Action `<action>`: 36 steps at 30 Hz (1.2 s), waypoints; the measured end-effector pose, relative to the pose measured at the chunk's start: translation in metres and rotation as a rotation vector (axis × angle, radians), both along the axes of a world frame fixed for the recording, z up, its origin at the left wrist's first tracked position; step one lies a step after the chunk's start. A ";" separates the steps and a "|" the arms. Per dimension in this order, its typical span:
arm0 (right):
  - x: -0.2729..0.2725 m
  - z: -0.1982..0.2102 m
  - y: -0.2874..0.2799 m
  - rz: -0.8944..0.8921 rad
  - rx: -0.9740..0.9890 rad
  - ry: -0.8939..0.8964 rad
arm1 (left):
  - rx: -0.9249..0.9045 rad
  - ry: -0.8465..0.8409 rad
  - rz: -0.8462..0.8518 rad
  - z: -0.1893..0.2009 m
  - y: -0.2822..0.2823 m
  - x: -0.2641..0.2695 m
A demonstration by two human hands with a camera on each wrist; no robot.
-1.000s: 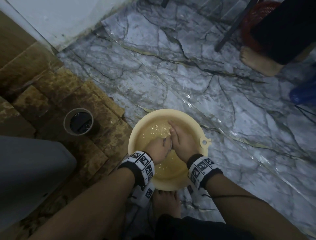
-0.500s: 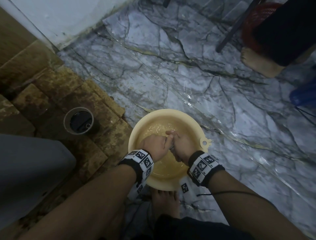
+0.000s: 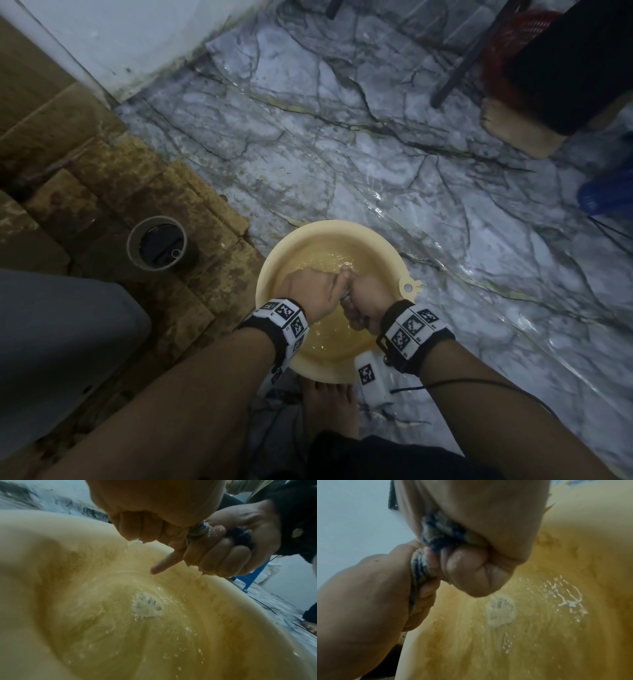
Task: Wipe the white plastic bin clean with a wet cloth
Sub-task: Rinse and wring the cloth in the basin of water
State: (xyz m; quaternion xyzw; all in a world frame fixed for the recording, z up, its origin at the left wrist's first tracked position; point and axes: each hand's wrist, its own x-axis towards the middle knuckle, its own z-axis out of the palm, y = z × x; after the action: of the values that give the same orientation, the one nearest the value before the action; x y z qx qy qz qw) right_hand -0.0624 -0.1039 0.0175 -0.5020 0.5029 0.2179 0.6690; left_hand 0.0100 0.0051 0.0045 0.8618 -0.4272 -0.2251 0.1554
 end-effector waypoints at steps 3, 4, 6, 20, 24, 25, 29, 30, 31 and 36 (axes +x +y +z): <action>-0.001 0.000 -0.001 -0.003 0.040 -0.001 | 0.008 -0.002 0.029 0.000 0.000 -0.002; -0.001 0.001 -0.001 -0.002 0.041 -0.003 | 0.006 -0.001 0.045 -0.001 0.000 -0.003; -0.001 0.002 -0.002 -0.001 0.031 -0.021 | 0.007 0.049 0.085 0.002 0.000 -0.004; -0.018 0.027 -0.019 0.298 -0.291 -0.301 | -0.017 0.870 0.522 0.028 0.012 0.016; -0.013 0.047 -0.029 0.353 -0.280 -0.336 | -0.096 0.905 0.519 0.058 0.016 0.025; -0.011 0.053 -0.031 0.359 -0.278 -0.346 | -0.128 0.912 0.511 0.067 0.017 0.027; -0.002 0.087 -0.032 0.403 -0.385 -0.433 | -0.231 0.866 0.536 0.101 0.020 0.032; 0.000 0.096 -0.032 0.438 -0.416 -0.447 | -0.250 0.844 0.535 0.108 0.021 0.033; 0.003 0.104 -0.031 0.485 -0.442 -0.455 | -0.263 0.825 0.529 0.116 0.022 0.034; 0.016 0.157 -0.024 0.650 -0.559 -0.469 | -0.373 0.791 0.571 0.160 0.033 0.035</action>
State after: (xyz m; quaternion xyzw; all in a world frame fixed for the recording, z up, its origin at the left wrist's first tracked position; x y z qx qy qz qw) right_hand -0.0466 -0.1277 0.1745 -0.8289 0.1952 0.1533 0.5013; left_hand 0.0448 0.0385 0.1640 0.7508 -0.1169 -0.4022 0.5107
